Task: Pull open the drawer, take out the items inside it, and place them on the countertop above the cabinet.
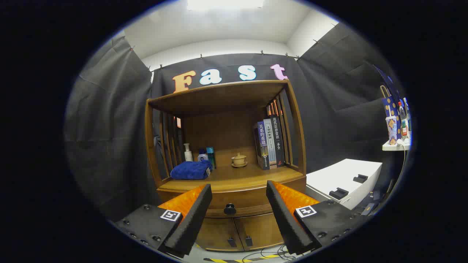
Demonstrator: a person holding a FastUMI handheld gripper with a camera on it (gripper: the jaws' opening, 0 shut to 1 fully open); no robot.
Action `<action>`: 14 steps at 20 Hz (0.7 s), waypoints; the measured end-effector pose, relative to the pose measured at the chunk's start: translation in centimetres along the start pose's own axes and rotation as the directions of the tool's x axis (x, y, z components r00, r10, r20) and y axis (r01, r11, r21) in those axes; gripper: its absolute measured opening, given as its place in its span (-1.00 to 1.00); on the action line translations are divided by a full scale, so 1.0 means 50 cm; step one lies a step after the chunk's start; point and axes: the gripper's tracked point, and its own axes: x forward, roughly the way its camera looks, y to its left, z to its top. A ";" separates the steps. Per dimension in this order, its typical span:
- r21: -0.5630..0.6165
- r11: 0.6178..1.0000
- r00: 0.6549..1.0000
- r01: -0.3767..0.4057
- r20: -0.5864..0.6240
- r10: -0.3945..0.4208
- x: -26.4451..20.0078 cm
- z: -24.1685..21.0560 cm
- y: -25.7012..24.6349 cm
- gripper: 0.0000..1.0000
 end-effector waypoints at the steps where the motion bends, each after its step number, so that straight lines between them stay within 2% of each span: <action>1: 0.000 1.000 1.000 -0.003 -0.001 0.003 0.002 -0.002 0.001 0.96; 14: -0.002 1.000 1.000 -0.004 -0.014 0.004 0.009 -0.028 -0.004 0.96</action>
